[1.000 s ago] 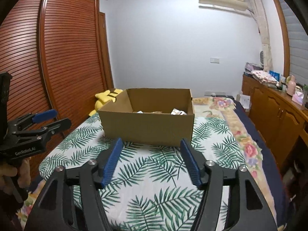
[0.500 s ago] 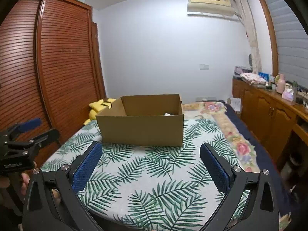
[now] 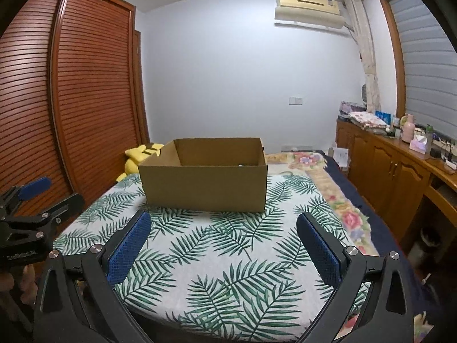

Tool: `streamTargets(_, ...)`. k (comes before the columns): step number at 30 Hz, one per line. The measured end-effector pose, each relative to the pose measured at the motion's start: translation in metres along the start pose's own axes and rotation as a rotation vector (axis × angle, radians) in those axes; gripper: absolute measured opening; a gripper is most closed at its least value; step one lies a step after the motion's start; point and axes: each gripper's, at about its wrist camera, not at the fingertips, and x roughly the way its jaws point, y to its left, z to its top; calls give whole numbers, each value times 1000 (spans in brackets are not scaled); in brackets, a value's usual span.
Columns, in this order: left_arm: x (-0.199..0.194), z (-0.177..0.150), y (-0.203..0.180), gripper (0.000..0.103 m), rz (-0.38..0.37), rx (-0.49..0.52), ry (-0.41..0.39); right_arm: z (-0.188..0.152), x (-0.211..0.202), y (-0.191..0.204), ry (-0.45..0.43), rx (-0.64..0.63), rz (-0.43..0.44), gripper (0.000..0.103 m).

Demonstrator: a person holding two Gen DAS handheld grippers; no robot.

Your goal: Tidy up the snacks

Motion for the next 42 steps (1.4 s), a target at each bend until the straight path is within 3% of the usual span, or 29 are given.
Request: streamTargets(42, -2, -7, 0, 103, -3, -6, 16, -5, 0, 0, -1, -2, -20, 103)
